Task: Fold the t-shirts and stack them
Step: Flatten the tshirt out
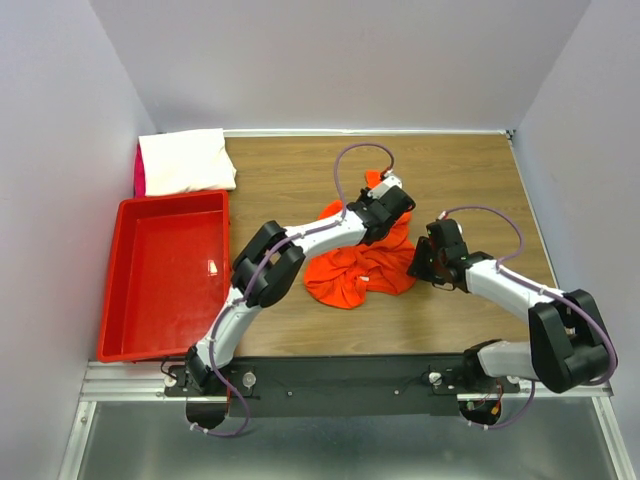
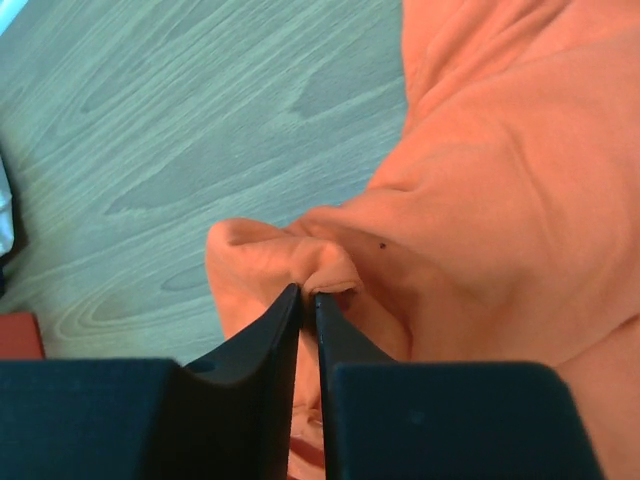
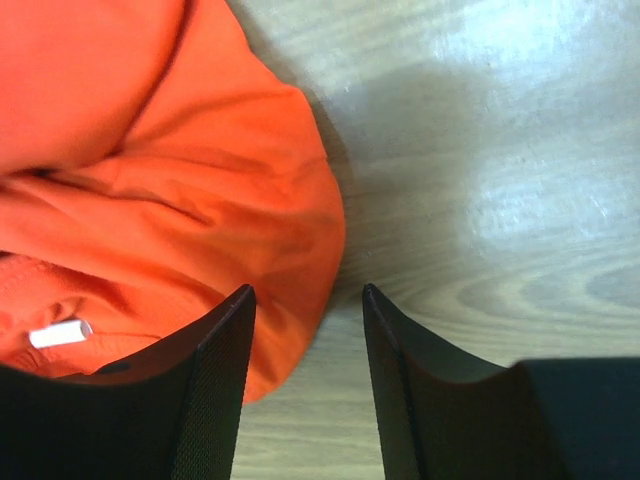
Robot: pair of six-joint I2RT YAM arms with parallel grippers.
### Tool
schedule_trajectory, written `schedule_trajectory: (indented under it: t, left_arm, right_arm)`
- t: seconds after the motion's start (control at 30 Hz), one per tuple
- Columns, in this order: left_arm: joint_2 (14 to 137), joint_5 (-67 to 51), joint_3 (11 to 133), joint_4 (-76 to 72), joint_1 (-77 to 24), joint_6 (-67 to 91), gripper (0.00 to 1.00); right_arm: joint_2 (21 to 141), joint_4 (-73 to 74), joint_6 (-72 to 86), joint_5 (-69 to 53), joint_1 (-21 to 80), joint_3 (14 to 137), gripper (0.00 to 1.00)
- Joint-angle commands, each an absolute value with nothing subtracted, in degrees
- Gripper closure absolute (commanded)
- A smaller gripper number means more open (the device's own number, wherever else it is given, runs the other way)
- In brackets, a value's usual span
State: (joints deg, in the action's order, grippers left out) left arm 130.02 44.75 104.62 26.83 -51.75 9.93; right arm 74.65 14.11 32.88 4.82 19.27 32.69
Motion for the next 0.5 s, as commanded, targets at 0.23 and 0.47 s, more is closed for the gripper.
schedule_trajectory:
  t: [0.23, 0.47]
  left_arm:
    - [115.34, 48.25, 96.61, 27.16, -45.72, 12.3, 1.0]
    - [103.11, 43.7, 81.67, 26.02, -36.58, 16.08, 1.0]
  right_arm:
    - [79.98, 12.22, 31.9, 6.31, 18.54, 33.66, 0.98]
    - [83.66, 13.09, 33.13, 10.28, 11.44, 38.31, 0.99]
